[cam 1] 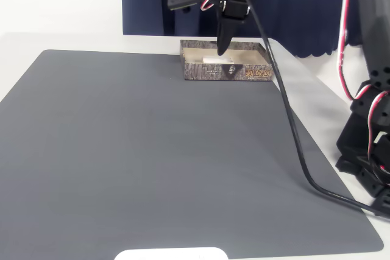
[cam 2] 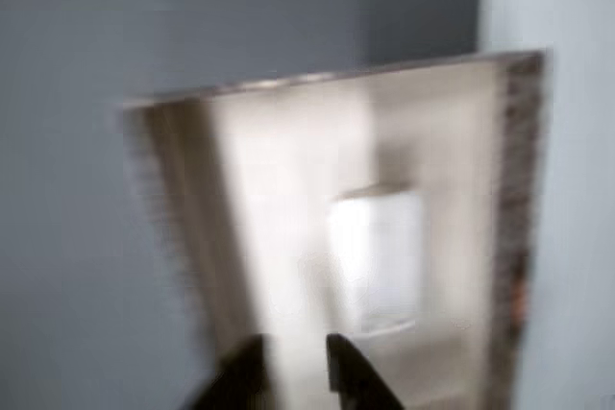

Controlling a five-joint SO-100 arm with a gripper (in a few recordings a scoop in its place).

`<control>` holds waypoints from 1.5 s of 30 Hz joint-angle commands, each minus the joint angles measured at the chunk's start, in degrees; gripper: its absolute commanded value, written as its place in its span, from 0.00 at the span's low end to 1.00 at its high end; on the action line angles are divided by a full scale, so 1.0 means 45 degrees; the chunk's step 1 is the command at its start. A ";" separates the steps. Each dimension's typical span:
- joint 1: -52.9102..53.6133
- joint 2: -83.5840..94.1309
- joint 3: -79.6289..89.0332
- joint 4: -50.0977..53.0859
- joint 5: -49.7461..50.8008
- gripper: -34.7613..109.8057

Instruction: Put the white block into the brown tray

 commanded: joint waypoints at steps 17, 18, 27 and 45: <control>-0.5664 1.1523 1.0918 0.0645 0.5371 0.24; -0.6172 1.1973 1.1465 0.0645 0.5840 0.24; -1.1387 1.4883 1.4980 0.0586 0.9922 0.24; -1.4844 2.2109 2.2656 -0.3398 1.3555 0.24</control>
